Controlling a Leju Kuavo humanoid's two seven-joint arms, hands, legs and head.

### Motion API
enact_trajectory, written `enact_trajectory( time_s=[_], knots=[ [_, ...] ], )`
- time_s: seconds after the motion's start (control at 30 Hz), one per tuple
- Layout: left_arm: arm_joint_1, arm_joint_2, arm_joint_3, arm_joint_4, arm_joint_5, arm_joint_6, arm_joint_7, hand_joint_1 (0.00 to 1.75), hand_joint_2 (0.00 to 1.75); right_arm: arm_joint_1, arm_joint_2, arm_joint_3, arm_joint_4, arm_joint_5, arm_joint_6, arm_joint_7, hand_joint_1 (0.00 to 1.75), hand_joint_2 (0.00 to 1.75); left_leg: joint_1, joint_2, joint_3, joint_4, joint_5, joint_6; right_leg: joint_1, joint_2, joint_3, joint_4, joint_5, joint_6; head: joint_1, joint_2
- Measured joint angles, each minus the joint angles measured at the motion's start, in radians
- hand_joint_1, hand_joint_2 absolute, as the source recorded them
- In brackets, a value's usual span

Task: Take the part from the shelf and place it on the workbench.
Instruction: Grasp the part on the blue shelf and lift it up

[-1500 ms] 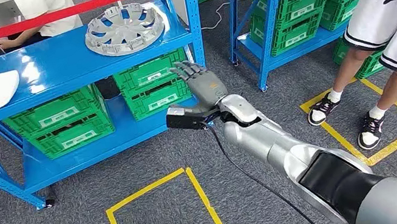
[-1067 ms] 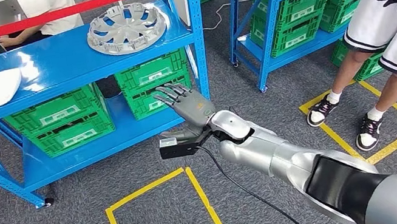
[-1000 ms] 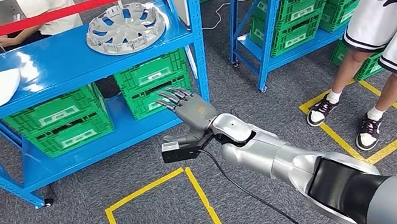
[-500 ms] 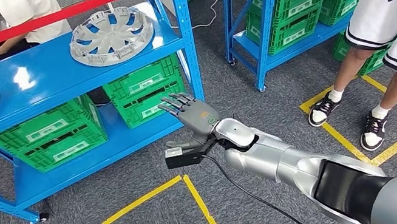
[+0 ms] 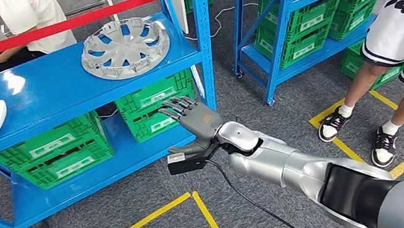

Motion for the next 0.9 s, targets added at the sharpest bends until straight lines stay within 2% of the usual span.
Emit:
enact_trajectory(
  time_s=[0.03,0.07,0.13,0.17,0.2,0.3,0.33,0.37,0.4,0.47,0.5,0.53,0.57,0.6,0.63,0.67,0.7,0.73,0.8,0.83,0.87,0.9],
  knots=[
    [0.003,0.0,0.0,0.0,0.001,0.0,0.0,0.0,0.0,0.0,0.0,0.001,0.0,0.001,0.001,0.0,0.0,0.0,0.0,0.0,0.017,0.0,-0.014,-0.001,0.0,-0.001,-0.015,-0.019,0.006,0.001,0.0,0.0],
    [0.004,-0.001,0.001,0.001,0.002,0.0,0.0,0.0,0.0,0.0,-0.001,0.002,0.0,0.001,0.003,0.0,0.0,0.0,0.001,0.0,0.036,0.0,-0.028,-0.003,0.0,-0.003,-0.016,-0.065,0.036,0.001,0.001,0.0],
    [0.006,-0.001,0.002,0.002,0.004,0.001,-0.001,0.0,0.0,0.001,-0.003,0.002,0.002,0.002,0.004,-0.002,0.0,0.0,0.001,0.0,0.068,0.003,-0.06,-0.01,0.0,-0.014,-0.001,-0.19,0.149,-0.001,0.0,0.0],
    [0.005,-0.001,0.003,0.003,0.006,0.001,-0.001,0.0,0.0,0.001,-0.004,0.003,0.003,0.003,0.005,-0.003,0.0,0.0,0.0,0.0,0.078,0.004,-0.077,-0.015,0.001,-0.019,0.006,-0.231,0.191,-0.007,-0.002,0.0],
    [0.005,-0.001,0.005,0.004,0.006,0.002,0.0,0.0,0.0,0.002,-0.004,0.004,0.004,0.003,0.005,-0.005,0.0,0.0,-0.002,0.001,0.089,0.003,-0.09,-0.022,0.003,-0.022,0.011,-0.253,0.215,-0.014,-0.003,0.0],
    [0.002,-0.001,0.008,0.003,0.006,0.003,0.002,0.0,0.0,-0.003,-0.005,0.005,0.004,0.002,0.005,-0.013,0.0,0.0,-0.004,0.002,0.112,0.014,-0.094,-0.043,0.002,-0.013,0.036,-0.257,0.196,-0.039,-0.003,0.0],
    [0.0,-0.001,0.008,0.003,0.006,0.004,0.002,0.0,0.0,-0.008,-0.005,0.005,0.004,0.002,0.004,-0.013,0.0,0.0,-0.003,0.002,0.1,0.046,-0.087,-0.049,0.001,-0.011,0.05,-0.259,0.188,-0.046,-0.005,0.0],
    [-0.002,0.0,0.008,0.003,0.006,0.004,0.002,0.0,0.0,-0.011,-0.005,0.005,0.003,0.002,0.004,-0.014,0.0,0.0,-0.002,0.002,0.069,0.1,-0.086,-0.053,-0.001,-0.009,0.066,-0.26,0.179,-0.052,-0.007,0.0],
    [-0.003,0.0,0.008,0.003,0.006,0.004,0.002,0.0,0.0,-0.013,-0.005,0.006,0.003,0.002,0.004,-0.014,0.0,0.0,0.0,0.002,0.023,0.167,-0.094,-0.056,-0.001,-0.009,0.08,-0.263,0.167,-0.056,-0.009,0.0],
    [-0.002,0.0,0.008,0.003,0.006,0.005,0.003,0.0,0.0,-0.013,-0.005,0.007,0.003,0.002,0.005,-0.014,0.0,0.0,0.002,0.002,-0.079,0.284,-0.151,-0.062,-0.001,-0.007,0.111,-0.265,0.14,-0.059,-0.011,0.0],
    [0.0,-0.001,0.009,0.004,0.006,0.005,0.003,0.0,0.0,-0.013,-0.005,0.009,0.003,0.002,0.005,-0.014,0.0,0.0,0.002,0.002,-0.115,0.304,-0.182,-0.063,-0.001,-0.005,0.129,-0.265,0.126,-0.059,-0.011,0.0],
    [0.002,-0.001,0.009,0.004,0.006,0.005,0.003,0.0,0.0,-0.012,-0.005,0.01,0.003,0.002,0.005,-0.014,0.0,0.0,0.002,0.002,-0.139,0.296,-0.196,-0.063,-0.001,-0.003,0.149,-0.266,0.111,-0.059,-0.011,0.0],
    [0.004,-0.001,0.009,0.004,0.006,0.005,0.003,0.0,0.0,-0.012,-0.005,0.011,0.003,0.002,0.005,-0.014,0.0,0.0,0.002,0.002,-0.15,0.261,-0.18,-0.06,-0.002,-0.002,0.17,-0.266,0.096,-0.057,-0.011,0.0],
    [0.005,-0.001,0.009,0.005,0.006,0.005,0.003,0.0,0.0,-0.013,-0.005,0.012,0.003,0.002,0.005,-0.014,0.0,0.0,0.002,0.002,-0.153,0.208,-0.133,-0.055,-0.002,-0.002,0.191,-0.267,0.08,-0.055,-0.011,0.0],
    [0.006,-0.001,0.009,0.006,0.006,0.006,0.003,0.0,0.0,-0.014,-0.004,0.012,0.003,0.002,0.006,-0.015,0.0,0.0,0.002,0.003,-0.154,0.149,-0.062,-0.049,-0.001,-0.002,0.211,-0.266,0.065,-0.052,-0.012,0.0],
    [0.007,-0.001,0.009,0.007,0.006,0.006,0.003,0.0,0.0,-0.015,-0.003,0.013,0.003,0.002,0.006,-0.016,0.0,0.0,0.001,0.004,-0.153,0.104,-0.005,-0.044,0.0,-0.001,0.227,-0.267,0.05,-0.047,-0.013,0.0],
    [0.008,-0.001,0.01,0.008,0.007,0.008,0.003,0.0,0.0,-0.018,-0.002,0.014,0.004,0.003,0.007,-0.018,0.0,0.0,-0.001,0.004,-0.148,0.076,0.038,-0.04,0.001,0.001,0.24,-0.271,0.036,-0.04,-0.015,0.0],
    [0.008,-0.001,0.01,0.008,0.007,0.009,0.003,0.0,0.0,-0.021,0.0,0.016,0.004,0.003,0.008,-0.02,0.0,0.0,-0.002,0.003,-0.143,0.062,0.058,-0.034,0.002,0.004,0.252,-0.267,0.029,-0.033,-0.015,0.0],
    [0.005,-0.001,0.011,0.008,0.007,0.012,0.003,0.0,0.0,-0.032,0.001,0.018,0.005,0.002,0.01,-0.024,0.0,0.0,-0.002,0.0,-0.114,0.055,0.058,-0.019,0.003,0.005,0.266,-0.252,0.029,-0.019,-0.012,0.0],
    [0.003,-0.001,0.012,0.007,0.007,0.015,0.002,0.0,0.0,-0.038,0.002,0.019,0.005,0.0,0.01,-0.027,0.0,0.0,-0.001,-0.002,-0.1,0.05,0.057,-0.012,0.002,0.004,0.264,-0.226,0.033,-0.015,-0.01,0.0],
    [0.001,-0.002,0.013,0.007,0.006,0.017,0.002,0.0,0.0,-0.046,0.002,0.021,0.005,-0.001,0.01,-0.031,0.0,0.0,0.0,-0.003,-0.086,0.048,0.053,-0.005,0.002,0.001,0.246,-0.191,0.03,-0.012,-0.009,0.0],
    [0.0,-0.002,0.014,0.006,0.007,0.019,0.0,0.0,0.0,-0.051,0.003,0.022,0.006,-0.003,0.011,-0.034,0.0,0.0,0.0,-0.003,-0.077,0.047,0.048,0.0,0.001,-0.001,0.214,-0.143,0.018,-0.008,-0.007,0.0]
  ],
)
